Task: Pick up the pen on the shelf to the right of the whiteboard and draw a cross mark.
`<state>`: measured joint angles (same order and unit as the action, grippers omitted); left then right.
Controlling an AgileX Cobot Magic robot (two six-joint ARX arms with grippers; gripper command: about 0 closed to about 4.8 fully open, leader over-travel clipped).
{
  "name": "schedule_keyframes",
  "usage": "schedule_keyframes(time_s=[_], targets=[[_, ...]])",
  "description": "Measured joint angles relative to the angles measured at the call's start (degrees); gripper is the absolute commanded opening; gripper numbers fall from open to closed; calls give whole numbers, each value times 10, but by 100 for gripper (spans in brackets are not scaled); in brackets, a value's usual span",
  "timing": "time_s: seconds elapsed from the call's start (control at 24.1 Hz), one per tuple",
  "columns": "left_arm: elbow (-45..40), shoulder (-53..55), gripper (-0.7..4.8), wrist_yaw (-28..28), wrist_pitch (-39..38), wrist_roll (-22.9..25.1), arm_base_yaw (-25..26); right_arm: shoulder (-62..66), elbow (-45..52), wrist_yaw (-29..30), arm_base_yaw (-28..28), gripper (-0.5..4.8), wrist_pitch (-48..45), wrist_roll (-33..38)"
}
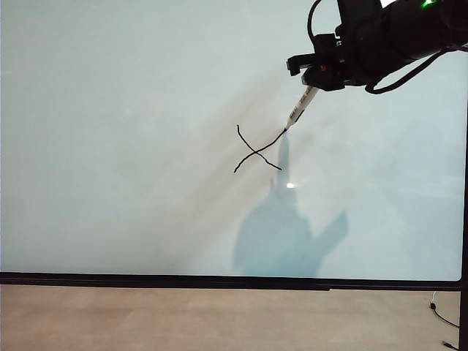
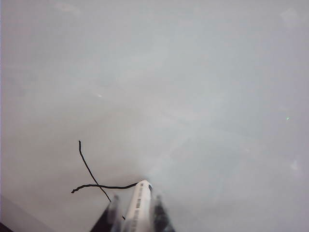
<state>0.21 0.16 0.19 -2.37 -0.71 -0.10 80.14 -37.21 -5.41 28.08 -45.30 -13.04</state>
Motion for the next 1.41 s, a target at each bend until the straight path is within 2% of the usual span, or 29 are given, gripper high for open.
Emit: schedule_keyframes(time_s=[0.37, 0.62, 0.99, 1.41], targets=[[0, 0, -4, 0, 0, 0, 0, -2, 0, -1, 0, -6, 9, -1], [0, 0, -4, 0, 0, 0, 0, -40, 30, -32, 29, -5, 17, -9], [0, 0, -4, 0, 0, 0, 0, -202, 214, -36, 26, -6, 18, 18], [0, 0, -4, 0, 0, 0, 0, -283, 314, -39, 25, -5, 14, 52]])
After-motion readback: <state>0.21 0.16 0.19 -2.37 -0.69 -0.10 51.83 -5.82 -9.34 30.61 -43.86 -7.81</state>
